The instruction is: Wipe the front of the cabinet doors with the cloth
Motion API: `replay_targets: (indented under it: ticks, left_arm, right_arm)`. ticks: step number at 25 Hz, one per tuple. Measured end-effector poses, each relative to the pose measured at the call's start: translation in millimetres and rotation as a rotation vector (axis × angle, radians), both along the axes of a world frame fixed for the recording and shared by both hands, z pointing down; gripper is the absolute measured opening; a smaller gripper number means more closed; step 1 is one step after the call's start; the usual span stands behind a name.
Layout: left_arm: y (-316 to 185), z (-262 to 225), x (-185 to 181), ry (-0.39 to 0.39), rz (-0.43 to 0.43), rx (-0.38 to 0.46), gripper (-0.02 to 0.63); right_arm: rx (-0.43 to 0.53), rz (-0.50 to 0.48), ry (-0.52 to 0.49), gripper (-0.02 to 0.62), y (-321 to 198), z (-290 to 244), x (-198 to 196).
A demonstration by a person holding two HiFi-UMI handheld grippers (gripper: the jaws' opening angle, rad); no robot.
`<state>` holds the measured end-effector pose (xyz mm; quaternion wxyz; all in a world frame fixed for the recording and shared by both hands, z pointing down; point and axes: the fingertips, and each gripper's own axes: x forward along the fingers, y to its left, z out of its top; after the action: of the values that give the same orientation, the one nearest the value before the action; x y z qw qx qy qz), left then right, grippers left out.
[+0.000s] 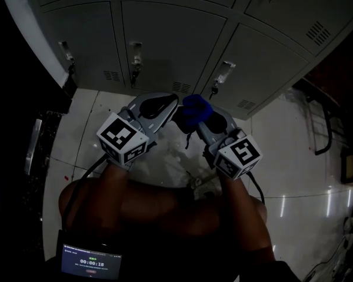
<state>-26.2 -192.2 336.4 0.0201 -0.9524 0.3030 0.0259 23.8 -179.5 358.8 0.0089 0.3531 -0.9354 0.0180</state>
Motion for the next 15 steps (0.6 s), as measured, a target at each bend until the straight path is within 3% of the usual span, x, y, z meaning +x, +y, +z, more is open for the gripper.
replay_targets:
  ticks: [6,15]
  left_arm:
    - [3,6,6,0.003,0.008,-0.007,0.008]
    - [8,6,11,-0.001,0.019,0.004,0.007]
  right_arm:
    - [-0.011,0.051,-0.052,0.074,-8,-9,21]
    - [0.026,0.05,-0.041,0.074,-4,-16,21]
